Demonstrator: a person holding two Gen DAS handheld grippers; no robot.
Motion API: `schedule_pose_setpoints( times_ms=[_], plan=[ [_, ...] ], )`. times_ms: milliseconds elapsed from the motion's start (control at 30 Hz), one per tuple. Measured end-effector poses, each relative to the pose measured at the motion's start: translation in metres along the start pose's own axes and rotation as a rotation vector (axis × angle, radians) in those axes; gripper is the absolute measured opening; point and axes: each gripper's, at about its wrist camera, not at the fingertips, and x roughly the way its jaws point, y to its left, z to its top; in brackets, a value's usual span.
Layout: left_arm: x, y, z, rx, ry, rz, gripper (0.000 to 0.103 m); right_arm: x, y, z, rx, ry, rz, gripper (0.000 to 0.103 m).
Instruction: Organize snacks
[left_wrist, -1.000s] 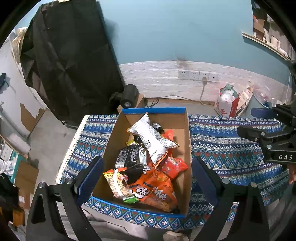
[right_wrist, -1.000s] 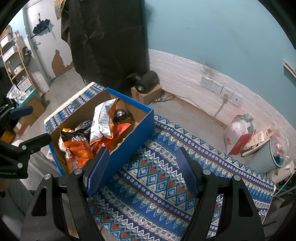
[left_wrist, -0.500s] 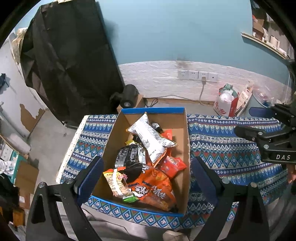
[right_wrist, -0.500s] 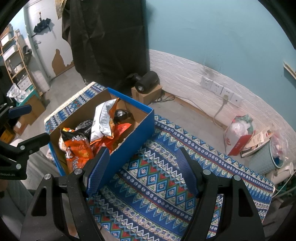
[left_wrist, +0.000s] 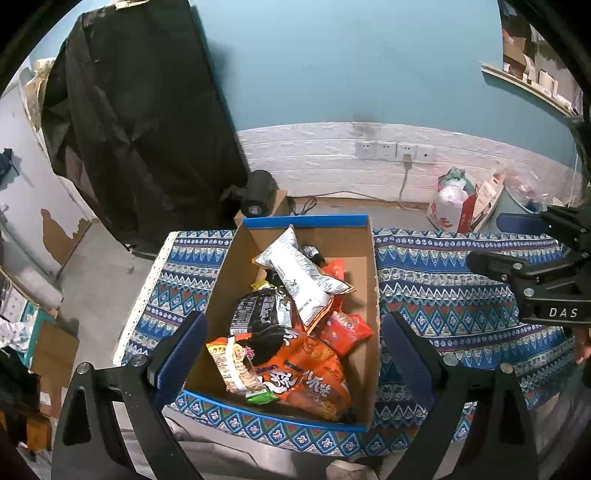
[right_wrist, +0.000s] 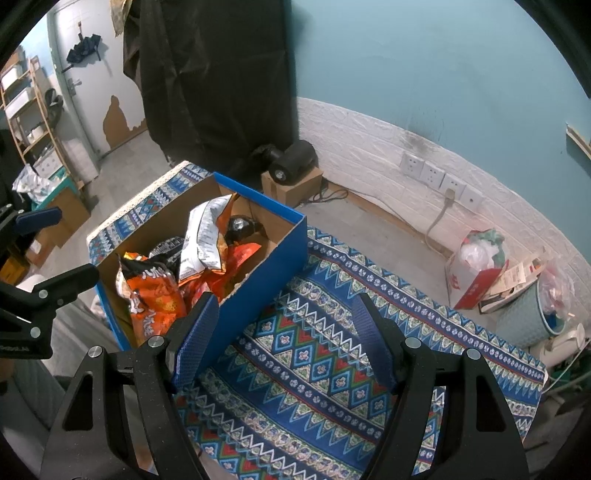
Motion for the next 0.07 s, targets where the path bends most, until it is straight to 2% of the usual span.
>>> schedule_pose_setpoints(
  times_ms=[67],
  plan=[
    [0.0002, 0.0002, 0.0003, -0.003, 0.002, 0.002, 0.096, 0.0001, 0.0003, -0.0001, 0.001, 0.0, 0.0, 0.074]
  ],
)
